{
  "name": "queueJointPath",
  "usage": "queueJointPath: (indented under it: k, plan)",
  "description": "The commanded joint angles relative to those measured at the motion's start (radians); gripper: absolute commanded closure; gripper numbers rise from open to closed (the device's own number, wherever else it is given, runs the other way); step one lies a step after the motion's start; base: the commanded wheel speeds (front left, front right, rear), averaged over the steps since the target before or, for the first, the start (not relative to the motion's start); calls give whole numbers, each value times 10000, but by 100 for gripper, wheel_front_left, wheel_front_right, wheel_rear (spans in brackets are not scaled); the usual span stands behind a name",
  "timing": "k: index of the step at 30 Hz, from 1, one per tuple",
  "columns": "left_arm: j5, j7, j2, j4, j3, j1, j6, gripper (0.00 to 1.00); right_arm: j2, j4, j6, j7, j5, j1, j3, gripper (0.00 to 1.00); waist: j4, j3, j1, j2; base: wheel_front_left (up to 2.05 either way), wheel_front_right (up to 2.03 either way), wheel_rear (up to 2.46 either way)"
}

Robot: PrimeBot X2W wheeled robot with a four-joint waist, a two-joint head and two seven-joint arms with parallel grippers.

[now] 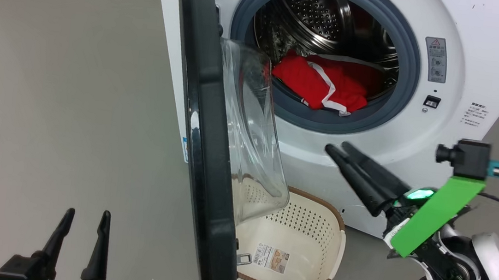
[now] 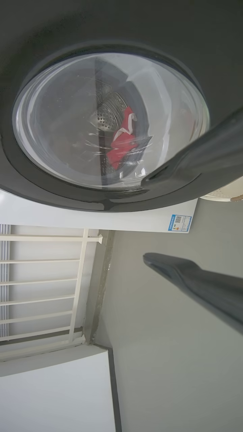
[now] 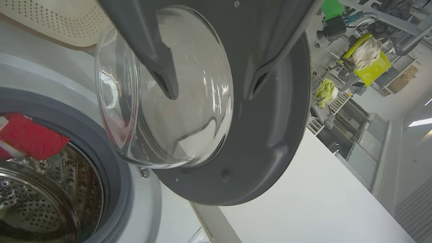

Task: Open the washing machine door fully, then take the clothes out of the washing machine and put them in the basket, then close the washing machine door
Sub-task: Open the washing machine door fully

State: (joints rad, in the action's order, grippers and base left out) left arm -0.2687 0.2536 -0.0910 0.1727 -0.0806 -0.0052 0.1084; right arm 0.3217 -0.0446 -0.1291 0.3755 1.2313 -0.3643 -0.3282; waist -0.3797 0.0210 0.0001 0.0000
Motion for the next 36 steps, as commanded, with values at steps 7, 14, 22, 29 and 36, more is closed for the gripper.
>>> queueJointPath:
  k: [7,14,22,29,36]
  plan:
    - [-72,79,-162,-305,302,-234,-105,0,772,360,-16,-3620,-2780,610,-481,0,73,66,-1,0,0,0,0]
    - [-94,80,-228,-317,294,-175,-113,0,355,1535,-16,-5938,-4924,1283,-206,0,131,117,-1,0,0,0,0]
    - [-116,80,-277,-330,244,-157,-114,0,-151,2302,-16,-6361,-6881,1915,151,0,118,145,-1,0,0,0,0]
    - [-170,81,-310,-383,295,-95,-190,0,-905,2088,-16,-6370,-8123,2425,1071,0,161,158,-1,0,0,0,0]
    - [-209,81,-341,-474,330,-65,-258,0,-1144,2107,-16,-6372,-8509,2689,1424,0,195,158,-1,0,0,0,0]
